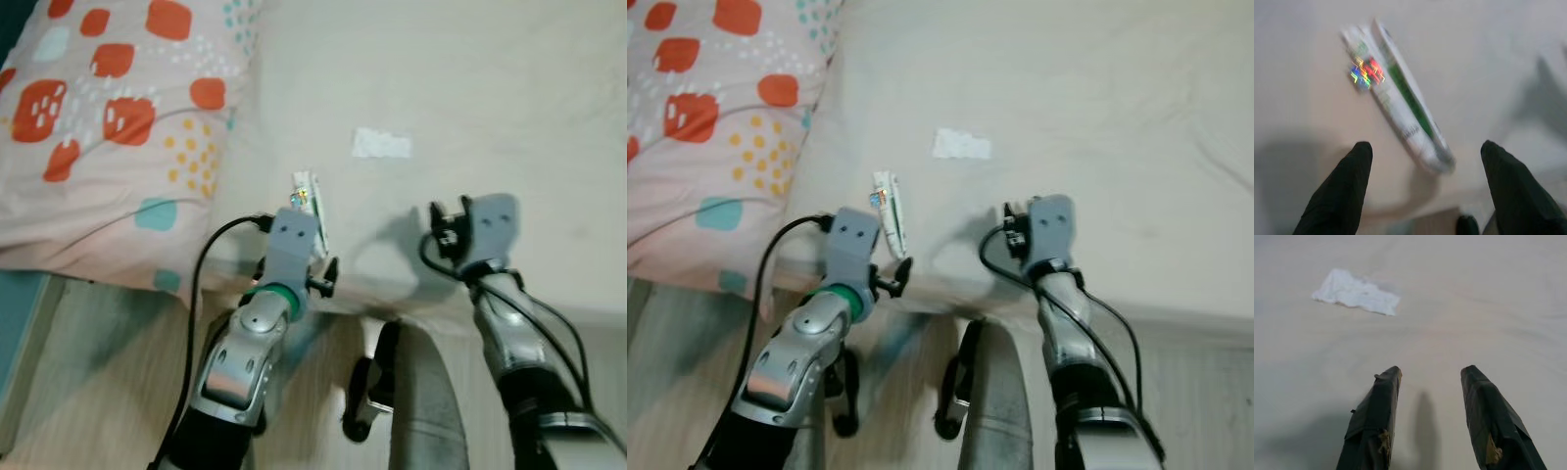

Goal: Clean up the room

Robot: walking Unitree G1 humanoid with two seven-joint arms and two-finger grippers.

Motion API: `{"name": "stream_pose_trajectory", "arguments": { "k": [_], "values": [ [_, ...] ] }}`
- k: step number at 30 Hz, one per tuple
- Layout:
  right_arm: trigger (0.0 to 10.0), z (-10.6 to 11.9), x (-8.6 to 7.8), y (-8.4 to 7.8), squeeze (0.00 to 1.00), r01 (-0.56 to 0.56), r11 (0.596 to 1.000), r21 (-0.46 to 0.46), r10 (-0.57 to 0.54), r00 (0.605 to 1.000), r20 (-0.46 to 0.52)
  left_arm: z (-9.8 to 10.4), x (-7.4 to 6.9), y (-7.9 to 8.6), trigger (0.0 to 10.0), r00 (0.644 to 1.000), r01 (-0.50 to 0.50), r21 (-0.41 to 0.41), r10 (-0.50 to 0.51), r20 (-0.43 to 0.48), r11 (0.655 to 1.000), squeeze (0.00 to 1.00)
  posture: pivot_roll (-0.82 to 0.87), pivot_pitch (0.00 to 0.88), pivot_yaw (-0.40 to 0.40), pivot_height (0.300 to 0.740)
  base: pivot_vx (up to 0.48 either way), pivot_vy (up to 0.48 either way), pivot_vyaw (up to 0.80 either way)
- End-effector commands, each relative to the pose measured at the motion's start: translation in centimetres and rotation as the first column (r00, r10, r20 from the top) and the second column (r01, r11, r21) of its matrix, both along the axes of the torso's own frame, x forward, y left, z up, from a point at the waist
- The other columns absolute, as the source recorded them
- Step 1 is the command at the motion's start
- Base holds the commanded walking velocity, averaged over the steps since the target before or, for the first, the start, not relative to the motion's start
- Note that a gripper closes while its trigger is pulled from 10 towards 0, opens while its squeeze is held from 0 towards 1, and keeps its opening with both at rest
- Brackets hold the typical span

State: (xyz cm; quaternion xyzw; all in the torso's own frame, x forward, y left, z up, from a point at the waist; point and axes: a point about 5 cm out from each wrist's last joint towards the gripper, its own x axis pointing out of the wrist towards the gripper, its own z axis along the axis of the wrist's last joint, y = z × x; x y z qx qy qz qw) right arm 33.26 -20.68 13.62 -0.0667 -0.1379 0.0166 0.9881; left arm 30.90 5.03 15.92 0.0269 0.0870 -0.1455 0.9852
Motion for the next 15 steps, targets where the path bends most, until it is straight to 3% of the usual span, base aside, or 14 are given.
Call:
{"name": "stream_pose_trajectory", "arguments": {
  "k": [1, 6, 11, 15],
  "values": [
    [10.0, -1.3, -1.3, 0.3, 0.00, 0.001, 0.998, 0.059, 0.001, 0.999, -0.035, -0.4, 0.1, 0.5, 10.0, 1.000, -0.014, -0.034, 0.014, 0.002, 0.999, 0.00, 0.00, 0.253, 0.019, 0.610, 0.000, 0.000, 0.00],
    [10.0, -1.9, -2.0, 1.9, 0.00, -0.019, 0.995, 0.093, 0.022, 0.999, -0.029, -1.8, 0.8, 1.8, 10.0, 0.998, -0.058, -0.013, 0.058, -0.002, 0.998, 0.00, -0.05, 0.200, 0.017, 0.610, 0.000, 0.000, 0.00],
    [10.0, -1.8, -2.2, 2.4, 0.00, -0.031, 0.997, 0.072, 0.032, 0.999, -0.023, -3.2, 1.4, 1.7, 10.0, 0.996, -0.081, -0.002, 0.081, -0.030, 0.997, 0.00, -0.07, 0.185, 0.018, 0.610, 0.000, 0.000, 0.00],
    [10.0, -1.7, -2.6, 1.9, 0.00, 0.001, 0.999, 0.049, 0.000, 0.999, -0.035, -4.5, 2.6, -1.3, 10.0, 0.998, -0.059, 0.034, 0.060, -0.033, 0.998, 0.00, -0.11, 0.188, 0.031, 0.610, 0.000, 0.000, 0.00]
  ]
}}
